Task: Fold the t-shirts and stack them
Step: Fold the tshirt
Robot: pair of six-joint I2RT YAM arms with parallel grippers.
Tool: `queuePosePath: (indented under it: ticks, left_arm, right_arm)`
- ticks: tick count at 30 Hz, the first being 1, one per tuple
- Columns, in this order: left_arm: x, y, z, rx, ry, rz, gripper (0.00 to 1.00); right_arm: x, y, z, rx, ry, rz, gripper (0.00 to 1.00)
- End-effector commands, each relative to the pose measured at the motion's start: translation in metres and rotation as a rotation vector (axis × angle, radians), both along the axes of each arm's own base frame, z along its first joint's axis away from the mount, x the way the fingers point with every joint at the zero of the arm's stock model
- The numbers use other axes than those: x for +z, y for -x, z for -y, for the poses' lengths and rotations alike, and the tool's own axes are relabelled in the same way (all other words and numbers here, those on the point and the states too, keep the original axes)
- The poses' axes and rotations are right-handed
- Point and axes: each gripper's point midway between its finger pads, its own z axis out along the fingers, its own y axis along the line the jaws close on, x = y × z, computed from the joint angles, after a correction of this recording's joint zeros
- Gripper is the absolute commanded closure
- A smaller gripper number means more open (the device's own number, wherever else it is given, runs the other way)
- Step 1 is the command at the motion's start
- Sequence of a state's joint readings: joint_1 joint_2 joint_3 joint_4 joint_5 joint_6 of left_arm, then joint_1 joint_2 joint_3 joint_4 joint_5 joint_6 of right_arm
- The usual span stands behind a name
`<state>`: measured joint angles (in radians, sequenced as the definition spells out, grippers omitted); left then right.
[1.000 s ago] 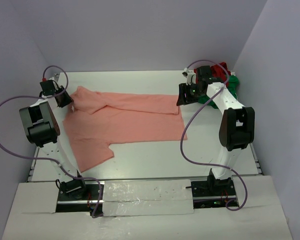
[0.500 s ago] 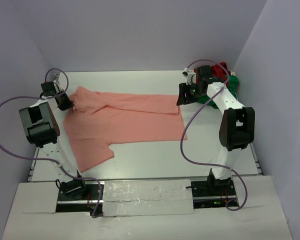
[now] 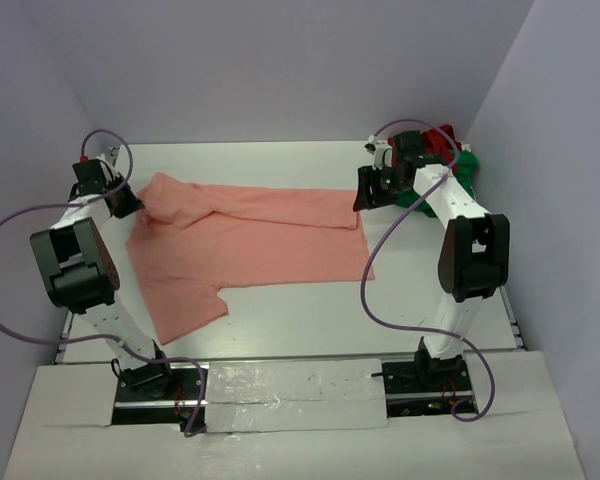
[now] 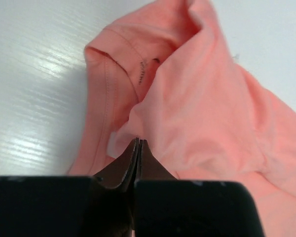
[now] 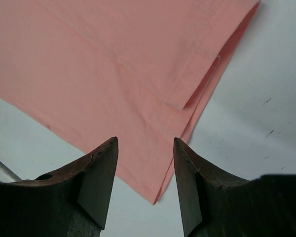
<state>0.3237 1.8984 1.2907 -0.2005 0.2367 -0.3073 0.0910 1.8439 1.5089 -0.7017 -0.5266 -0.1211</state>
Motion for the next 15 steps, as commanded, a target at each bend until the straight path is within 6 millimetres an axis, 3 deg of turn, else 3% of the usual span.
queuePosePath:
  ticks: [1, 12, 15]
  left_arm:
    - [0.052, 0.002, -0.001, -0.012, -0.042, 0.101, 1.0]
    - [0.092, 0.009, 0.0, -0.028, -0.064, 0.141, 1.0]
    - [0.082, 0.011, 0.007, -0.057, -0.039, 0.126, 0.99]
  right_arm:
    - [0.023, 0.0, -0.001, 0.009, -0.028, 0.06, 0.44]
    - [0.023, 0.005, -0.002, 0.02, -0.026, 0.059, 0.44]
    - [0.026, 0.005, 0.0, 0.02, -0.02, 0.072, 0.44]
